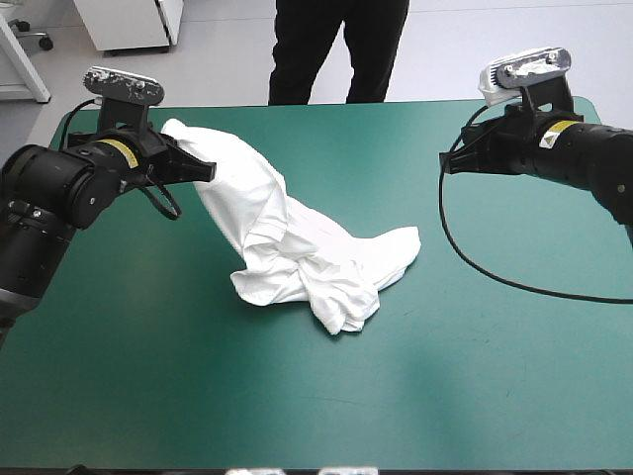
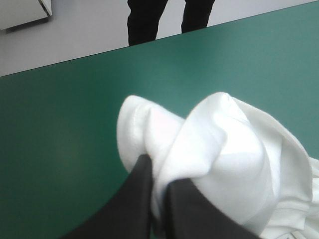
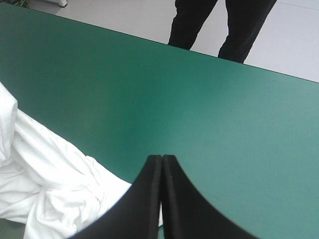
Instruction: Fold the cloth
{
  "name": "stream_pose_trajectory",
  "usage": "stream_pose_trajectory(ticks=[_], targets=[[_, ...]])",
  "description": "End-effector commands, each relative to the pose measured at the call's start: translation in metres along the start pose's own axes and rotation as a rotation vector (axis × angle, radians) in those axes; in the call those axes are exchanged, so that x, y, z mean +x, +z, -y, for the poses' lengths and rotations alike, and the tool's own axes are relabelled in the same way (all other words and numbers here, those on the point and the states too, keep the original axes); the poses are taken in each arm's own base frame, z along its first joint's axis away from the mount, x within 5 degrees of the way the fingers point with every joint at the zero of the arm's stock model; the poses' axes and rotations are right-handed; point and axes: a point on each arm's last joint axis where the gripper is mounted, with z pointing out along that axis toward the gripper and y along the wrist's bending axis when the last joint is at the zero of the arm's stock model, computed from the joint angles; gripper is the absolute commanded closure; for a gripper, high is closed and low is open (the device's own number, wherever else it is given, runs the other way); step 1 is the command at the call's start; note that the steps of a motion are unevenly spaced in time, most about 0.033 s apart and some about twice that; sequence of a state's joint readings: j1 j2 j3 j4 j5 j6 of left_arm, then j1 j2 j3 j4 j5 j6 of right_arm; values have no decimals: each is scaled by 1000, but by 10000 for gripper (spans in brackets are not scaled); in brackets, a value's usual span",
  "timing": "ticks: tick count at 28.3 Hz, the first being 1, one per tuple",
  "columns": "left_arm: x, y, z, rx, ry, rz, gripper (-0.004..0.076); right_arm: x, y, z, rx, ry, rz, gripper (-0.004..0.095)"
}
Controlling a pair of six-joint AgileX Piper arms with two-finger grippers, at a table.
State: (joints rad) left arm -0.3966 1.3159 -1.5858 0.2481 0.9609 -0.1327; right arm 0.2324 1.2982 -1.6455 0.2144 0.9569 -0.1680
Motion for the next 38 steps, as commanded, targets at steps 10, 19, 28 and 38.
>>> stream_pose_trajectory(ticks=[10, 19, 28, 38], targets=[[-15, -23, -5, -5, -10, 137, 733, -14, -17, -2, 4, -8, 123, 925], [-15, -23, -5, -5, -10, 137, 733, -10, -5, 0, 4, 87, 61, 908], [-14, -23, -5, -5, -10, 135, 733, 11, 57, 8, -12, 133, -189, 438], [-14, -23, -5, -5, -10, 135, 733, 57, 158, 20, -51, 216, -476, 371]])
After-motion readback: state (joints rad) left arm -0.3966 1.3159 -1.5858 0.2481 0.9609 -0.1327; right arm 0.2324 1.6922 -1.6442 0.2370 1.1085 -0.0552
